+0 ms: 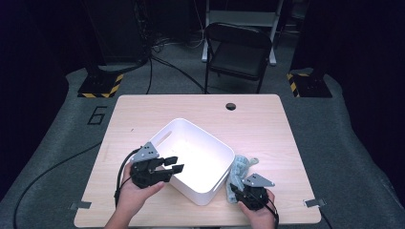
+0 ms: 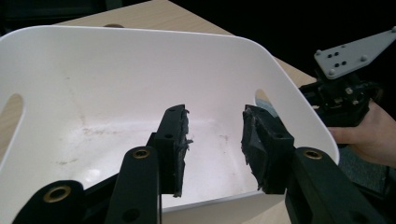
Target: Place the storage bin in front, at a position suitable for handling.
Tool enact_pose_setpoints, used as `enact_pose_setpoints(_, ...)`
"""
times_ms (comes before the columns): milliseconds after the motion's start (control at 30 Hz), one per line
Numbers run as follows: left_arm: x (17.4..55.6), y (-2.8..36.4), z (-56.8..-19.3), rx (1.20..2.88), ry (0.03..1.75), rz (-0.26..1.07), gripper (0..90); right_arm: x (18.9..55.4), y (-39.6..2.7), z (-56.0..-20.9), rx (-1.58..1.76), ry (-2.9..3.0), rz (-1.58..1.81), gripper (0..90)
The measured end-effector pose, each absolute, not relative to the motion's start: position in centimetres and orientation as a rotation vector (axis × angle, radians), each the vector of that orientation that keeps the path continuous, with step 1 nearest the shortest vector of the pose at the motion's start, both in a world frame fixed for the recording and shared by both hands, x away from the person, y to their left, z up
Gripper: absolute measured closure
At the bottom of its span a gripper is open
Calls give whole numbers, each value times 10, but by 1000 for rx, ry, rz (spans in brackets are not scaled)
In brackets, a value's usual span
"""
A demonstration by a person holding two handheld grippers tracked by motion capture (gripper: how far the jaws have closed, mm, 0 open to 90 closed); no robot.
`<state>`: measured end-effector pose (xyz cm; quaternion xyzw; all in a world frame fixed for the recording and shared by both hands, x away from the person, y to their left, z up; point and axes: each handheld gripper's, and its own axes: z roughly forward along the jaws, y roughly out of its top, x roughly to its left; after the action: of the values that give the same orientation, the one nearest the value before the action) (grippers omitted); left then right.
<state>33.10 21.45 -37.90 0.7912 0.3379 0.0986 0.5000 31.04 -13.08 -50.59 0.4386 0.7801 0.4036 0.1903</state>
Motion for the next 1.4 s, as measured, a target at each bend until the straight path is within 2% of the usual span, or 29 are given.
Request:
enact_pose_setpoints(200, 338, 233, -378, 1912, 856, 333, 580, 310, -131, -507, 1237, 2171, 1153, 673)
enact_pose_setpoints(400, 345, 253, -379, 1875, 912, 396, 514, 311, -132, -506, 1231, 2188, 1134, 672)
enact_pose_setpoints(700, 350, 277, -381, 1838, 990, 466, 506, 310, -132, -506, 1245, 2193, 1142, 671)
enact_pose_setpoints(1033, 365, 289, -397, 1796, 1105, 501, 496, 310, -132, -507, 1264, 2181, 1154, 669)
enact_pose_setpoints(1400, 379, 283, -413, 1798, 1095, 465, 476, 309, -132, -507, 1272, 2183, 1155, 666)
